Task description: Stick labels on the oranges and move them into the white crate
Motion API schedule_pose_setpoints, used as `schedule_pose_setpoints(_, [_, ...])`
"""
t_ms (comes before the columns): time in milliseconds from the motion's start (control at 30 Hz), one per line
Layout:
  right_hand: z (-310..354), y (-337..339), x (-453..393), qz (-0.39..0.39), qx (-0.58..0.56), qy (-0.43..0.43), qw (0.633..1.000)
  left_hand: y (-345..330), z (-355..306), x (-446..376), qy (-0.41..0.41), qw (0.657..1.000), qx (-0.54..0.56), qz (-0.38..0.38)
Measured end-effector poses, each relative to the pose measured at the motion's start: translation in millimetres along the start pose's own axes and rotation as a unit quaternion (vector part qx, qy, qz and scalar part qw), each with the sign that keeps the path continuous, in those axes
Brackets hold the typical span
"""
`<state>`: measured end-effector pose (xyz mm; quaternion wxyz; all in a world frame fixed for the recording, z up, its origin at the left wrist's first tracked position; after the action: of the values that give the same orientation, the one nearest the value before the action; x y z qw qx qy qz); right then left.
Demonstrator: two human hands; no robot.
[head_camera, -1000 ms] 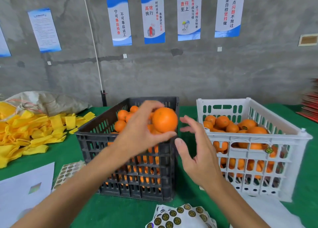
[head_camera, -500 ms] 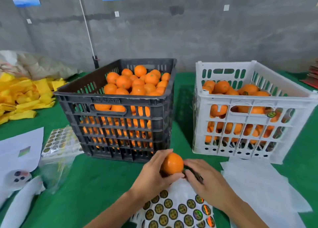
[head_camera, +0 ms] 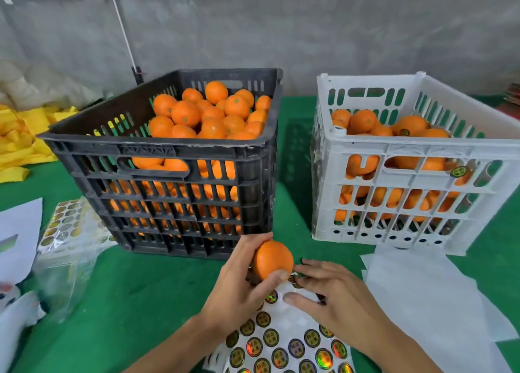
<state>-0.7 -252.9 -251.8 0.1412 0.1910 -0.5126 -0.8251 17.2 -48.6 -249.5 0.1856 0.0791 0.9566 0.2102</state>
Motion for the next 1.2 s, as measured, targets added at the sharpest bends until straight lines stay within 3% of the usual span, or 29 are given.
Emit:
schedule_pose_setpoints(133, [0.4,3.6,1.2,-0.066,-0.061,-0.004,0.996,-0.8,-2.9,-0.7,-0.008,0.999,-0.027,0.022])
schedule_pose_setpoints(267, [10.7,9.6,2.6,-0.1,-0.02,0.03,0.994,-1.8,-5.7,-0.8,-0.018,0.998,-0.053,0.04])
schedule_pose_setpoints(367, [16.1,12.0,3.1,-0.067,0.009,0.043,0.997,-1.8,-4.6,-2.0,-0.008,0.998,-0.048,0.035])
schedule_pose_setpoints(500, [12.7,9.0,1.8,-0.019,-0.037,0.014,0.999,-1.6,-3.3,-2.8,-0.006,0.999,-0.041,0.029])
schedule_pose_setpoints(767, [8.5,5.6,0.5,-0.001,-0.019,-0.022,1.0,-2.2,-1.9,-2.2,-0.014,0.999,-0.04,0.031])
schedule_pose_setpoints(1067, [15.5,11.7,1.6,-0.087,-0.005,0.022,0.996,-1.7,-2.3,-2.1,-0.014,0.998,-0.042,0.034])
schedule_pose_setpoints(1200, [19.9,13.0,1.2,-0.056,0.02,0.039,0.997,-2.1,-3.0,-2.7,-0.013,0.999,-0.04,0.035])
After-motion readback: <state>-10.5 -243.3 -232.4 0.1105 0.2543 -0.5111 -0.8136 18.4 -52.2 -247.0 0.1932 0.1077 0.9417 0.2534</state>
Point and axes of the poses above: each hand's wrist, its own x-axis away from the middle knuckle, its own y-axis out of the back of the hand, z = x × y, the point moved 4 cm from there along -x, towards the middle knuckle, and after that the axes turned 3 degrees about y, right-handed, at the moved point
